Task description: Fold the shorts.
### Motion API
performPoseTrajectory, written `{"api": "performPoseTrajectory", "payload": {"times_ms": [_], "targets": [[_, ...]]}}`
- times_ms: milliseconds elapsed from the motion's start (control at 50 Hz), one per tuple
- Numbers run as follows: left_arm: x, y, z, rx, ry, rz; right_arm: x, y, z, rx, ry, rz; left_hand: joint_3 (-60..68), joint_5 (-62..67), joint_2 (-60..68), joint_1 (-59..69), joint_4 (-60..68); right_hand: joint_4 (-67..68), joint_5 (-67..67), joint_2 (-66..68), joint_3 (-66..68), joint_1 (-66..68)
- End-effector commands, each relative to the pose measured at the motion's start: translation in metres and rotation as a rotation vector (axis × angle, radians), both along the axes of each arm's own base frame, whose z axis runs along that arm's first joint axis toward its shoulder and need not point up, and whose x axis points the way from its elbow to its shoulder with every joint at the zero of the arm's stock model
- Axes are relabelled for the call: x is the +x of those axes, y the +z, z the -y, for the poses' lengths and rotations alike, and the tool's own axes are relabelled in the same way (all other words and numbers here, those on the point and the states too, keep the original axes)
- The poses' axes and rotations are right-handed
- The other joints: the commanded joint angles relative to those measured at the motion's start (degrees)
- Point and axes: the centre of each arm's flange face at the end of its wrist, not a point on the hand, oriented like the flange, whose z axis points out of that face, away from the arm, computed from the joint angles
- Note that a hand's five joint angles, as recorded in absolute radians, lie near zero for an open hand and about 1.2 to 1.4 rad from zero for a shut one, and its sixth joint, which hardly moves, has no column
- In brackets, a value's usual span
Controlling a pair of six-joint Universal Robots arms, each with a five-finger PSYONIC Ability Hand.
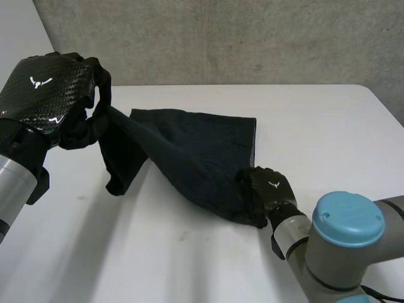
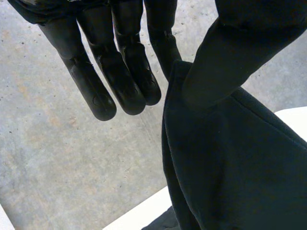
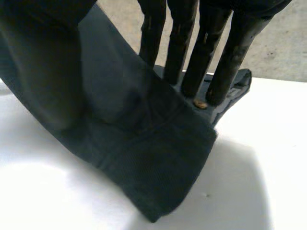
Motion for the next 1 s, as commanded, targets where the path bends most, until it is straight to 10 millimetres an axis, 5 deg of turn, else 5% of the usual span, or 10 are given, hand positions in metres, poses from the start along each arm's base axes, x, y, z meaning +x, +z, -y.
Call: {"api": "performPoseTrajectory", "payload": {"times_ms": [20, 100, 260, 380, 520, 680, 960, 1000], "targets": [[0.0, -0.004, 0.001, 0.009, 0.003, 0.011, -0.004, 0.014, 0.011, -0.054, -0.034, -0.012, 11.5, 14.7, 11.4, 16.9, 11.1, 43.2, 44.0, 43.0, 43.1, 47.7], [0.0, -0.008, 0.002, 0.023, 0.003, 0.021, -0.011, 0.041, 0.011, -0.162, 0.005, -0.069, 11.5, 14.7, 11.4, 16.9, 11.1, 43.2, 44.0, 43.0, 43.1, 47.7], [0.001, -0.032, 0.004, 0.097, 0.01, 0.063, -0.039, 0.047, 0.021, -0.214, 0.168, -0.359, 11.5, 14.7, 11.4, 16.9, 11.1, 43.2, 44.0, 43.0, 43.1, 47.7], [0.004, -0.073, 0.0, 0.234, 0.013, 0.174, -0.053, 0.092, -0.002, -0.274, 0.239, -0.573, 11.5, 14.7, 11.4, 16.9, 11.1, 43.2, 44.0, 43.0, 43.1, 47.7], [0.011, -0.11, -0.021, 0.365, -0.018, 0.353, -0.068, 0.117, -0.032, -0.192, 0.349, -0.744, 11.5, 14.7, 11.4, 16.9, 11.1, 43.2, 44.0, 43.0, 43.1, 47.7], [0.013, -0.128, -0.043, 0.439, -0.073, 0.462, -0.08, 0.115, -0.069, -0.006, 0.549, -0.885, 11.5, 14.7, 11.4, 16.9, 11.1, 43.2, 44.0, 43.0, 43.1, 47.7], [0.001, -0.138, -0.023, 0.463, -0.092, 0.516, -0.066, 0.077, -0.032, 0.018, 0.514, -0.851, 11.5, 14.7, 11.4, 16.9, 11.1, 43.2, 44.0, 43.0, 43.1, 47.7], [-0.002, -0.131, -0.011, 0.417, -0.075, 0.49, -0.065, 0.073, -0.031, 0.016, 0.499, -0.837, -19.9, -16.8, -20.1, -14.6, -20.4, 43.2, 44.0, 43.0, 43.1, 47.7]]}}
